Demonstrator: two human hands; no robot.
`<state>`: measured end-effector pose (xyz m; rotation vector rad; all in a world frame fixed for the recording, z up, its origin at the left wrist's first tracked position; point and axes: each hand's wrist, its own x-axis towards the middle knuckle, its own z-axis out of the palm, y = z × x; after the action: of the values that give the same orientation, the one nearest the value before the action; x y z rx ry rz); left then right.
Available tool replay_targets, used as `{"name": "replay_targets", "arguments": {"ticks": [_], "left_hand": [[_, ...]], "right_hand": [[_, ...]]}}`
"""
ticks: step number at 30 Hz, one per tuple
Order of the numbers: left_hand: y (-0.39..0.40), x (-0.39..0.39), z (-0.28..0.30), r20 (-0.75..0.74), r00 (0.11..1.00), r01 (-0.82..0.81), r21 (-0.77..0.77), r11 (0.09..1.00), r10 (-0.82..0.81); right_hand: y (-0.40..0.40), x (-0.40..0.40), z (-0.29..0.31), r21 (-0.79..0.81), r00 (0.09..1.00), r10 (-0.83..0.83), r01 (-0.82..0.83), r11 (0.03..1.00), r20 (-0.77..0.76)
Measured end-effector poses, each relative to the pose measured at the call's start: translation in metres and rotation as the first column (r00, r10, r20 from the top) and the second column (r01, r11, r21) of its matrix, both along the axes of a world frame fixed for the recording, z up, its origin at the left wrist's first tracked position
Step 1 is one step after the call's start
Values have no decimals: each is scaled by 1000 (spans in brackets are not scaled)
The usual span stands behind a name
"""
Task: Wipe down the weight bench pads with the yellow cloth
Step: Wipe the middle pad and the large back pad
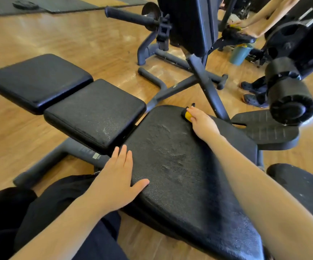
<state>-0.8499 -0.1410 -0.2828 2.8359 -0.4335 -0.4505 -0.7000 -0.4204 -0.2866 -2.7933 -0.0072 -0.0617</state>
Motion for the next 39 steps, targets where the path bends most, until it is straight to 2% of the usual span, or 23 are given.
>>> {"name": "replay_targets", "arguments": {"ticks": [2, 7, 13, 18, 27, 35, 39], "left_hand": [[-1, 0, 2, -5, 1000, -2, 8, 1000, 2], [-2, -2, 5, 20, 1000, -7, -12, 1000, 7], [-2, -3, 4, 5, 1000, -13, -27, 1000, 13], [-3, -4, 5, 8, 1000, -14, -33, 999, 14], [-2, -7, 4, 16, 999, -29, -71, 997, 30], [-4, -5, 1, 21, 999, -48, -69, 997, 49], [-7, -3, -4, 67, 997, -48, 7, 999, 47]], "right_hand": [[-30, -14, 2, 19, 996, -86, 85, 996, 19], [-82, -67, 4, 210, 934, -353, 335, 918, 54], [-98, -116, -7, 290, 877, -472, 430, 855, 89], [-86, -143, -13, 269, 868, -491, 458, 847, 72], [-73, -169, -14, 189, 931, -363, 350, 917, 35], [-104, -94, -3, 184, 895, -438, 417, 890, 90], [-102, -48, 9, 68, 856, -516, 515, 854, -9]]}}
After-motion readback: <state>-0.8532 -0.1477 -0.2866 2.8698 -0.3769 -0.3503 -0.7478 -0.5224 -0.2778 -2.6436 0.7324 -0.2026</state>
